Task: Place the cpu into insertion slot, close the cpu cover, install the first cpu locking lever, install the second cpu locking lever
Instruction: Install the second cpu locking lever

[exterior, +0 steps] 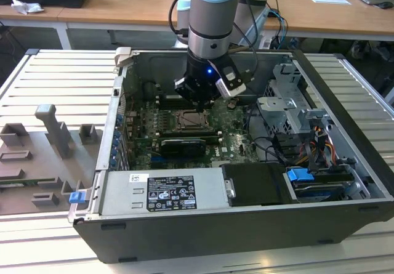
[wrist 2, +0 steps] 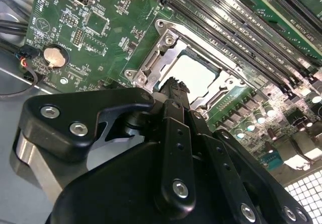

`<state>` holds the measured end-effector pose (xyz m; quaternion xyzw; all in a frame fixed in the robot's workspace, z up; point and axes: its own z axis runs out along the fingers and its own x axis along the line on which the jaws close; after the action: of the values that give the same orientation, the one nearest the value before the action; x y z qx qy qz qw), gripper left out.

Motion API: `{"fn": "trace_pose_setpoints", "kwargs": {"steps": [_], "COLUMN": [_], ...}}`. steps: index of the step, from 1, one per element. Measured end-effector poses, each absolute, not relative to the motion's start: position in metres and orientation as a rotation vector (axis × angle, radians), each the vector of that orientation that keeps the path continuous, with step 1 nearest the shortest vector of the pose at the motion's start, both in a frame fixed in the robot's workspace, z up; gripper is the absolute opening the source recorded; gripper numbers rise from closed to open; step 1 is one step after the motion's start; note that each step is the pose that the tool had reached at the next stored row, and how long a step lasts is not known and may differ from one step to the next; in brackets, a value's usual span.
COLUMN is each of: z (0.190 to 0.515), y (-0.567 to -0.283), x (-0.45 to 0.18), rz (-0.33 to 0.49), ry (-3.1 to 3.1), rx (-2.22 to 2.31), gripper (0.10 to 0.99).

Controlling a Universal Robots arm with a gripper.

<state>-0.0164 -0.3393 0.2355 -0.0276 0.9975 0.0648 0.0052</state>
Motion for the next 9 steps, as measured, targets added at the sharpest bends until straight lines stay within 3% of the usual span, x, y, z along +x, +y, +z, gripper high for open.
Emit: {"fn": "trace_pose_setpoints", "kwargs": {"steps": [9], "z": [0.251], "y": [-0.339], "x": [-0.016], "rz": [0.203], "ry": [3.123], "rx": [-0.086], "gripper": [0.106]}}
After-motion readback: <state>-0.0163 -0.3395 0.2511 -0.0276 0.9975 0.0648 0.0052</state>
